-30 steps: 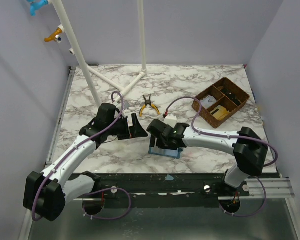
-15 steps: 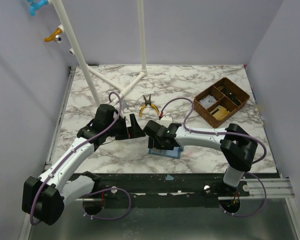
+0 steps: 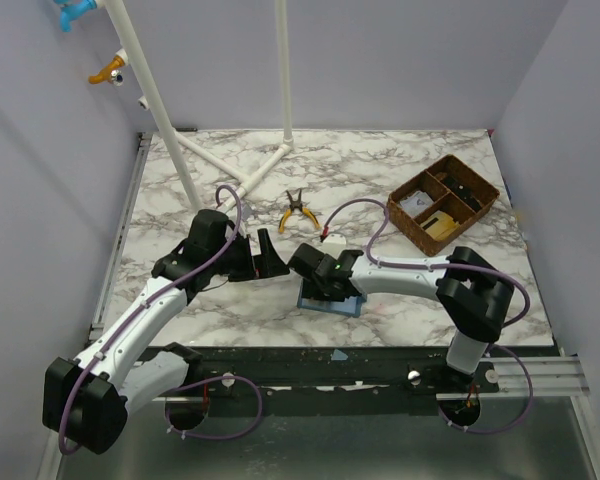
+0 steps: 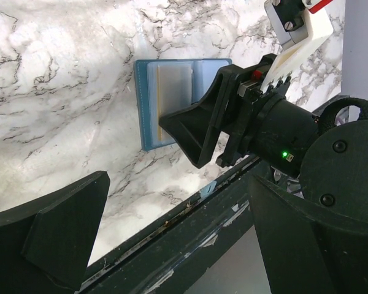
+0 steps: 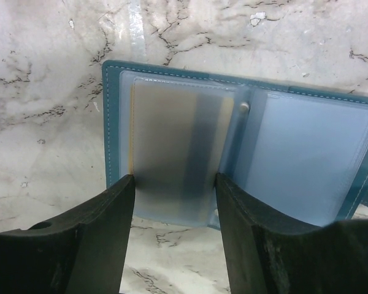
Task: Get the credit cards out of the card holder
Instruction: Remove the credit card from the card holder.
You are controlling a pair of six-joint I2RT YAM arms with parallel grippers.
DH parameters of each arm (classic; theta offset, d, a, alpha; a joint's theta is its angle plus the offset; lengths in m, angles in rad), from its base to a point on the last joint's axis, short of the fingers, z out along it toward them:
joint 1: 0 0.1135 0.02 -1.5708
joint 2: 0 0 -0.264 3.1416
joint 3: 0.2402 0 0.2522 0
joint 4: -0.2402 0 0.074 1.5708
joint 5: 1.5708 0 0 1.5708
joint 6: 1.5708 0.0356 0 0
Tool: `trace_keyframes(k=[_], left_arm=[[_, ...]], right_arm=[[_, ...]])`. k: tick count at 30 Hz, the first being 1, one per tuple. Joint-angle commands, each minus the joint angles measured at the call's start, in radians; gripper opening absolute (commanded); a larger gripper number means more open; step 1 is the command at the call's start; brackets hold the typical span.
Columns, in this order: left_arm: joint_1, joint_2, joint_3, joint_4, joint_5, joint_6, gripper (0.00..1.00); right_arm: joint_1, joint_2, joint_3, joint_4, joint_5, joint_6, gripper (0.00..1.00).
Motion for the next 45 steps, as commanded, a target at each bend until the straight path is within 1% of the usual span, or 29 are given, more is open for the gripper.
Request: trace_keyframes(k=[1,3,7,10,12,14,18,22,24,25,28,31,33,35,42,45], left_arm=[[-0.001,-0.015,-0.014,-0.003,-0.022,0.015,0.98],[-0.001,-0.012,-0.018,-0.004,-0.021,0.014,0.98],[-0.001,-0.001,-0.030,0.006,-0.018,0.007,0.99],[-0.001,0.013,-0.046,0.028,-0.007,-0.006,0.99],[-0.002,0.024,-0.058,0.042,-0.006,-0.013,0.98],[-0.004,0.039,-0.069,0.061,-0.003,-0.021,0.97],[-0.022,0.081,-0.084,0.105,-0.001,-0.045,0.85],[-0.061,0.131,-0.083,0.143,-0.017,-0.074,0.62],[-0.083,0.155,-0.079,0.161,-0.032,-0.090,0.51],[-0.095,0.168,-0.074,0.168,-0.035,-0.098,0.48],[-0.129,0.222,-0.049,0.197,-0.044,-0.118,0.32],[-0.169,0.287,-0.013,0.216,-0.070,-0.133,0.20],[-0.185,0.338,0.005,0.244,-0.069,-0.149,0.14],[-0.198,0.385,0.024,0.269,-0.068,-0.162,0.11],[-0.210,0.541,0.109,0.306,-0.128,-0.173,0.02],[-0.212,0.595,0.133,0.314,-0.157,-0.173,0.00]], right_arm=[[-0.014,0.011,-0.054,0.016,0.002,-0.009,0.52],[-0.017,0.004,-0.073,0.021,0.002,-0.008,0.38],[-0.027,-0.021,-0.111,0.054,-0.006,-0.024,0.22],[-0.032,-0.048,-0.139,0.100,-0.016,-0.051,0.14],[-0.038,-0.083,-0.173,0.171,-0.039,-0.083,0.10],[-0.045,-0.123,-0.219,0.247,-0.070,-0.116,0.09],[-0.055,-0.199,-0.297,0.385,-0.115,-0.190,0.07],[-0.084,-0.265,-0.383,0.523,-0.183,-0.254,0.06],[-0.107,-0.286,-0.421,0.586,-0.223,-0.274,0.06],[-0.119,-0.293,-0.440,0.608,-0.244,-0.280,0.06],[-0.154,-0.302,-0.468,0.633,-0.292,-0.277,0.06],[-0.161,-0.309,-0.479,0.635,-0.307,-0.260,0.07],[-0.161,-0.319,-0.487,0.646,-0.314,-0.247,0.10],[-0.161,-0.331,-0.495,0.656,-0.322,-0.238,0.11],[-0.163,-0.335,-0.512,0.675,-0.342,-0.230,0.11],[-0.162,-0.337,-0.515,0.679,-0.348,-0.231,0.11]])
